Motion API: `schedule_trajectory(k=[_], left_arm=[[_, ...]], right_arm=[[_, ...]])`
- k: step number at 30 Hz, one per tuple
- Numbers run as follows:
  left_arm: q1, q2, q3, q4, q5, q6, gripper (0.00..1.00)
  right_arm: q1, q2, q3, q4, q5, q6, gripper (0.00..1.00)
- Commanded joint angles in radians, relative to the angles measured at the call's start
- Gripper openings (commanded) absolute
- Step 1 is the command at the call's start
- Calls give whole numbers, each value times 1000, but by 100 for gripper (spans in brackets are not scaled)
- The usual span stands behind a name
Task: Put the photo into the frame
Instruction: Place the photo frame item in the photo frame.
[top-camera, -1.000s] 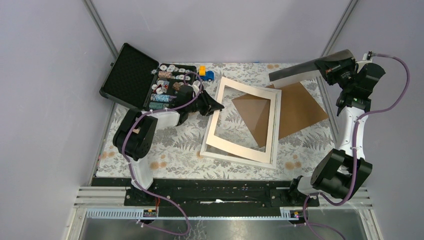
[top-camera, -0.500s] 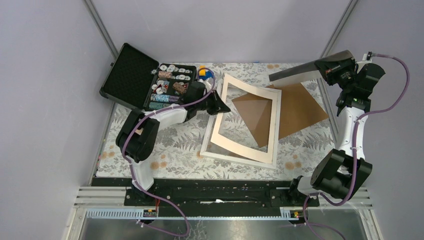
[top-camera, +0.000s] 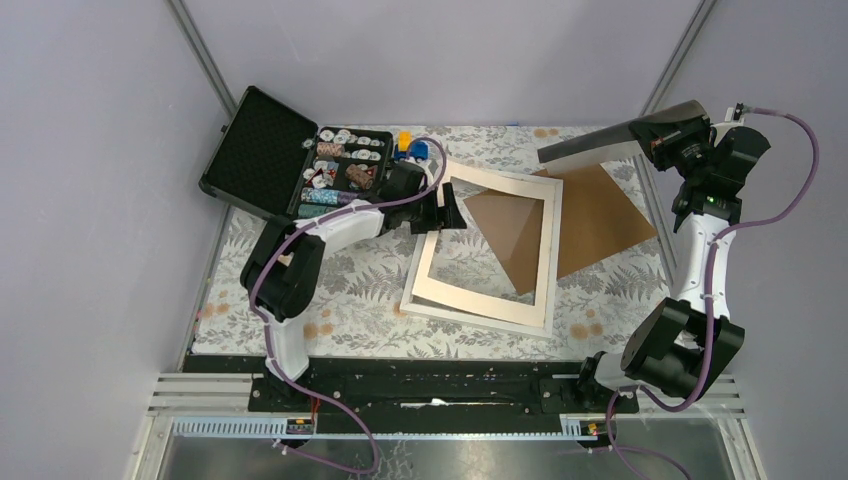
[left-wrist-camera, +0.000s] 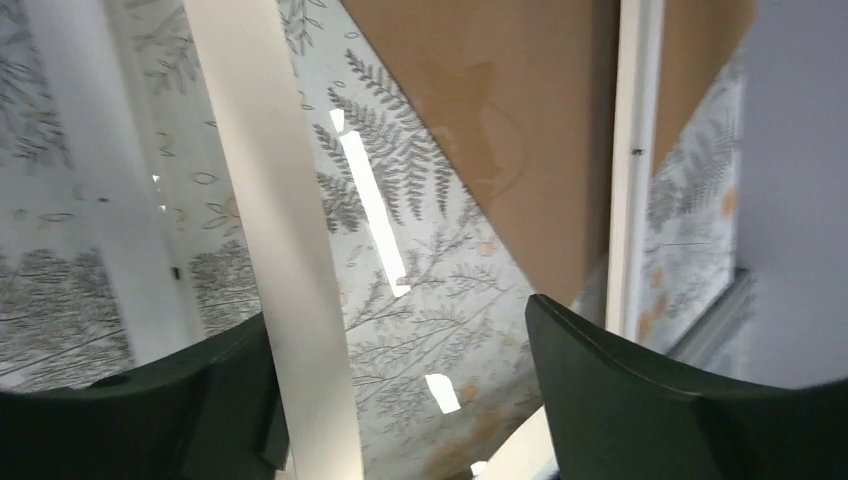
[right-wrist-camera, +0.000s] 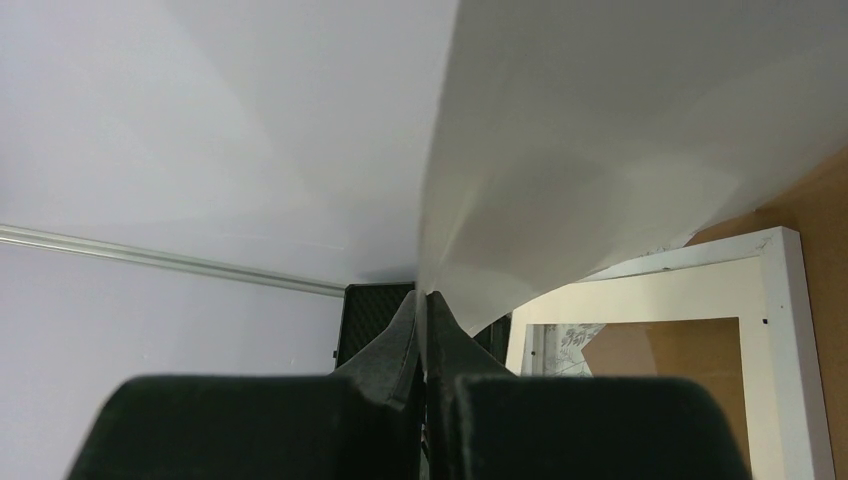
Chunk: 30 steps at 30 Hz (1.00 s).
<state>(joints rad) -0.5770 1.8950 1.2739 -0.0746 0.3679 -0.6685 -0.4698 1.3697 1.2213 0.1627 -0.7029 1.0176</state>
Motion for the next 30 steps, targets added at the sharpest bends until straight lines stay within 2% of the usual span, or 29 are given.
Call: schedule_trajectory(k=[1,5,10,12,14,16,18,22,25,30], left_arm=[[-27,-47,139,-129,-135,143,87],[-82,-19,281,-308,-277,237,98],[-92,-80,335,-427,-410,288,99],[-85,-116,321,-444,-390,291,99],[-73,-122,310,-464,-250,287,99],[-73,-101,323,-525,-191,299,99],[-73,-100,316,-562,-251,308,99],[-71,-165,245,-537,-406,330,99],[-62,-200,194,-480,-374,317,99],[-43,-236,67,-350,-228,202,99]], right_arm=[[8,-38,-1,41,-37,-8,0],[8,-40,-5,41,-36,-10,0],[8,-37,-2,41,-38,-12,0],[8,-34,1,41,-39,-12,0],[9,-32,3,41,-41,-12,0],[9,-33,2,41,-41,-11,0],[8,-36,1,41,-41,-12,0],[8,-38,1,41,-43,-11,0],[8,-37,1,41,-48,-8,0],[10,-45,3,41,-57,-2,0]])
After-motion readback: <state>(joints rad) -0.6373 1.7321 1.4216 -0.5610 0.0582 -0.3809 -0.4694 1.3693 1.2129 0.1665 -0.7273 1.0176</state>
